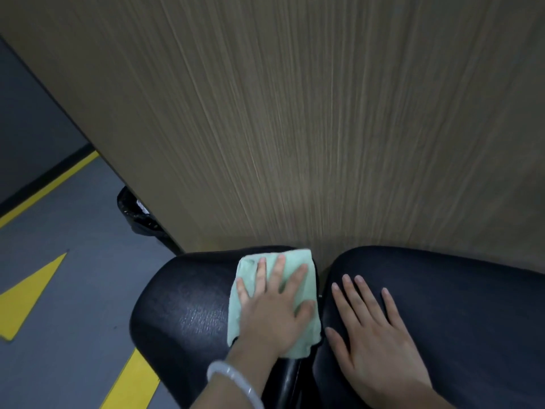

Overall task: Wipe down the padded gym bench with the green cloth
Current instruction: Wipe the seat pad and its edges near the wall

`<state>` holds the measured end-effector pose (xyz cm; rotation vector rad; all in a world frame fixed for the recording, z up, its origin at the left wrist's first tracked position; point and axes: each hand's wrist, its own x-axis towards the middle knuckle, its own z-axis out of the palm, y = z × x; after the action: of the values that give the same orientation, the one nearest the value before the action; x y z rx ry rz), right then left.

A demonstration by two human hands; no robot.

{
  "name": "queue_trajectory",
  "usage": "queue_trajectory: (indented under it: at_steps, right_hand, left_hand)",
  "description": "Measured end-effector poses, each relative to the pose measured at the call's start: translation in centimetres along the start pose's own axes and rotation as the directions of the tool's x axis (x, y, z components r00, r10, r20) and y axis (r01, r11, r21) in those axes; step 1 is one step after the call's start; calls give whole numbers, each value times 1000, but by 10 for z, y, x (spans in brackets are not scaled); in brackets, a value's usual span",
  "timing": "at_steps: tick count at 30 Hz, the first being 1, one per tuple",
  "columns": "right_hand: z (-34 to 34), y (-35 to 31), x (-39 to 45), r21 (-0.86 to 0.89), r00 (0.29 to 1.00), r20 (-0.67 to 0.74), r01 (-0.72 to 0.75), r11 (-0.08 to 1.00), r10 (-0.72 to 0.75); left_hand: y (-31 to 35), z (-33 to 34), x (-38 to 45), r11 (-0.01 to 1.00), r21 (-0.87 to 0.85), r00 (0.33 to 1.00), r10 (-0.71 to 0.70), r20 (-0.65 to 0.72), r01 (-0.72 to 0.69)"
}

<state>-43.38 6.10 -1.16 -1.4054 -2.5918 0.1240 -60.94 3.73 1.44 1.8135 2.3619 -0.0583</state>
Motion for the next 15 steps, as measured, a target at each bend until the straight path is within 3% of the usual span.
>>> queue_trajectory:
  at_steps: [1,7,11,15]
  right_hand:
    - [-1,0,0,-1,1000,10,-6,1000,6]
    - [-2,0,-3,-11,999,35,-2,1000,2]
    - [0,0,-2,-11,1000,-1,-2,1000,2]
    - [3,-3,-1,0,999,-26,-24,1000,24]
  left_hand:
    - [-3,1,-16,998,58,999,31,-33,-29]
    - [-12,18,-80,999,36,999,6,35,-7]
    - [-12,11,-58,999,45,1000,-2,-16,3]
    - [-5,-2,-25,999,21,998,-46,51,45]
